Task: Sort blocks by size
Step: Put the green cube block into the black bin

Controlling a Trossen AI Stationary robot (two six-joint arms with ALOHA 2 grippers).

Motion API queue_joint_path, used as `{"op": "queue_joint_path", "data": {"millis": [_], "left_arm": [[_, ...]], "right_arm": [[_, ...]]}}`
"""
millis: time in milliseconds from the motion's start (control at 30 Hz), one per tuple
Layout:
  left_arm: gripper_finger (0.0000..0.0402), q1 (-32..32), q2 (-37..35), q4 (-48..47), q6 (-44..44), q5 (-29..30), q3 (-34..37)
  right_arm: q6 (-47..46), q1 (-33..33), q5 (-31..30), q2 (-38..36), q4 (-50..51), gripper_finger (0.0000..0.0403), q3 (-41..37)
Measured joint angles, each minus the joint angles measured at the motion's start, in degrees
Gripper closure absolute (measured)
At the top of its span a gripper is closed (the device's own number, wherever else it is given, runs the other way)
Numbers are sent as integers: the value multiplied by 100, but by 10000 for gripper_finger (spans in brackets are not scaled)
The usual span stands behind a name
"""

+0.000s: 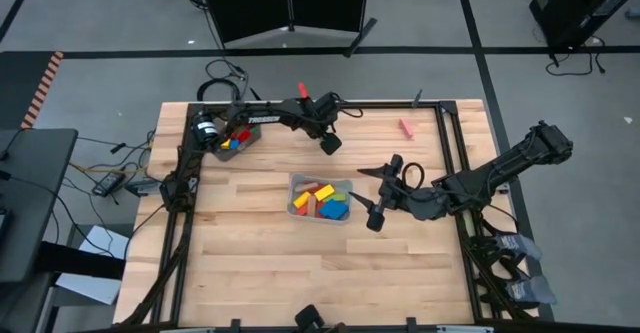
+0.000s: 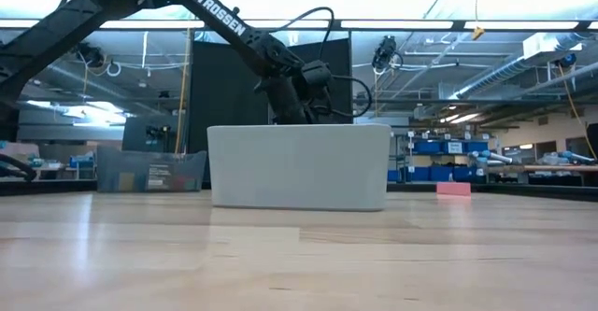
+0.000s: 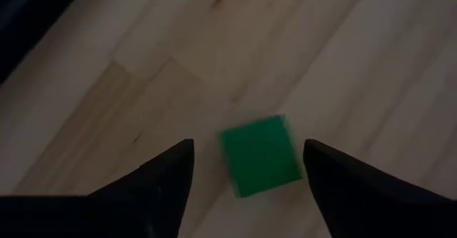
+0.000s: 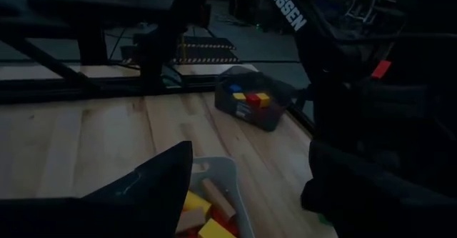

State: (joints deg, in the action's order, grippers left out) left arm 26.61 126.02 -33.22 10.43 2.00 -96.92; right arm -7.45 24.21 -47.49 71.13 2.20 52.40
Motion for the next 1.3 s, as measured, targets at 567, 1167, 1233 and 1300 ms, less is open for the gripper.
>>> {"op": "queue_joint_path", "data": {"millis": [567,1167,1233,1300], "left_arm": [[181,-138,29,-138,-473,219,-2],[264,-155,31,-63,-437,350,-2],[271,-155,31,-46,-437,352,-2],[271,-153,31,-41,-437,350,-2]], "right_arm": [[-6,-7,-109,0,-44,119,0],[-32,-7,-110,0,-87,122,0],[-32,-7,-110,0,-87,123,0],[-32,-7,-111,0,-87,123,0]]}}
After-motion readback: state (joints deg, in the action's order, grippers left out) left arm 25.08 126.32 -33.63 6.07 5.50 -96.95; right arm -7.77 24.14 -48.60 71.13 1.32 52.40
